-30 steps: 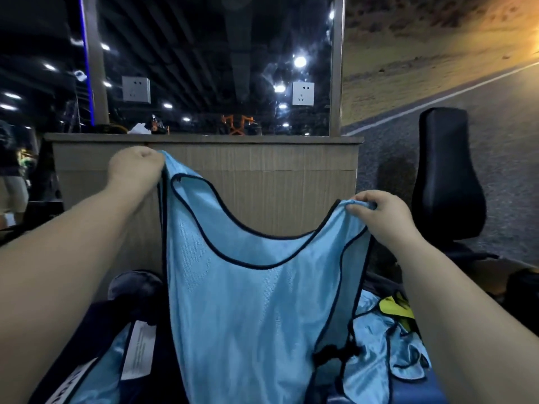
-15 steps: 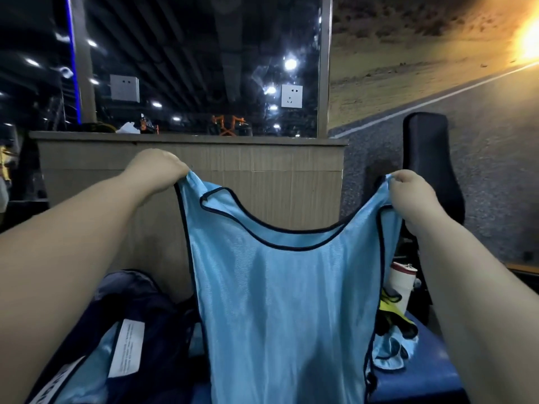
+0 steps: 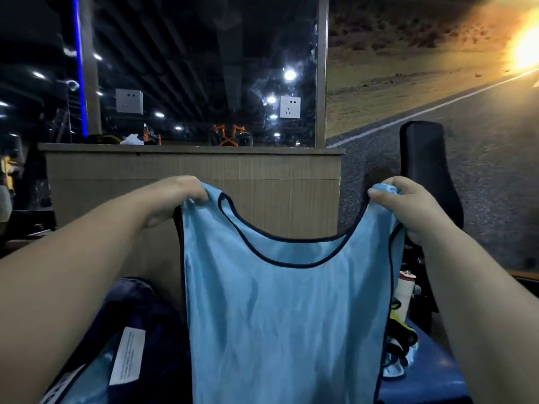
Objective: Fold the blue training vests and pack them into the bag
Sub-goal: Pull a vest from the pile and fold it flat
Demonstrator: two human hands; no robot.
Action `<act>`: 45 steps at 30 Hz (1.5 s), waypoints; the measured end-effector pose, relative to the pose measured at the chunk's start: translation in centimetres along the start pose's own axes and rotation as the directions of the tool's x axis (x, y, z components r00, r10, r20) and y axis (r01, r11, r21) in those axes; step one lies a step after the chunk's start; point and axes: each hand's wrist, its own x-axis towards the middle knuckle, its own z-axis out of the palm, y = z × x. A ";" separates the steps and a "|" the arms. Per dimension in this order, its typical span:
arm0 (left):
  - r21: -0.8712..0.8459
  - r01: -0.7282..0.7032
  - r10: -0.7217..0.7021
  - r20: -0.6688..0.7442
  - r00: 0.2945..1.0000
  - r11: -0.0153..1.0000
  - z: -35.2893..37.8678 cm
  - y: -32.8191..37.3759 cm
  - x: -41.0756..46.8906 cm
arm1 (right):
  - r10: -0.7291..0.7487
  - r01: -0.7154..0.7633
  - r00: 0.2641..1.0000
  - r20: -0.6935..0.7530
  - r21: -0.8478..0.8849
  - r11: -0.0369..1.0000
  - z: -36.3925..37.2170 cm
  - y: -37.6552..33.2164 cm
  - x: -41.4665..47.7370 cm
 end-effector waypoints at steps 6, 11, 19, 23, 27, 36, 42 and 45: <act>0.052 -0.085 0.079 0.112 0.991 0.995 2.6 -0.6 0.4 | -0.108 0.130 0.987 0.123 -0.182 0.975 4.7 -2.2 -2.3; 0.064 -0.118 0.108 0.139 0.984 0.991 5.8 -0.1 0.6 | -0.146 0.220 0.920 0.363 -0.171 0.960 9.2 -3.8 -4.1; 0.348 -0.181 0.122 0.183 0.975 0.920 7.7 0.6 0.6 | -0.094 0.243 0.839 0.535 -0.216 0.946 12.0 -3.3 -4.3; 0.568 -0.231 0.083 0.274 0.958 0.790 7.4 0.8 0.4 | -0.093 0.296 0.810 0.579 -0.267 0.917 12.1 -3.6 -4.4; 0.635 -0.218 0.027 0.296 0.955 0.741 7.7 1.4 0.3 | -0.146 0.371 0.790 0.595 -0.275 0.887 12.6 -4.0 -4.4; 0.302 0.055 -0.049 -0.026 0.998 0.952 5.1 -0.5 1.5 | 0.019 0.176 0.803 0.595 -0.268 0.947 8.6 -2.8 -2.3; 0.204 0.041 -0.013 -0.139 0.990 0.978 1.0 -2.6 1.6 | 0.096 0.141 0.927 0.362 -0.576 0.805 5.2 -0.7 -0.8; 0.169 -0.004 0.047 -0.250 0.967 0.986 -0.4 -3.7 1.9 | 0.088 0.125 0.965 0.248 -0.727 0.676 4.1 0.3 -0.3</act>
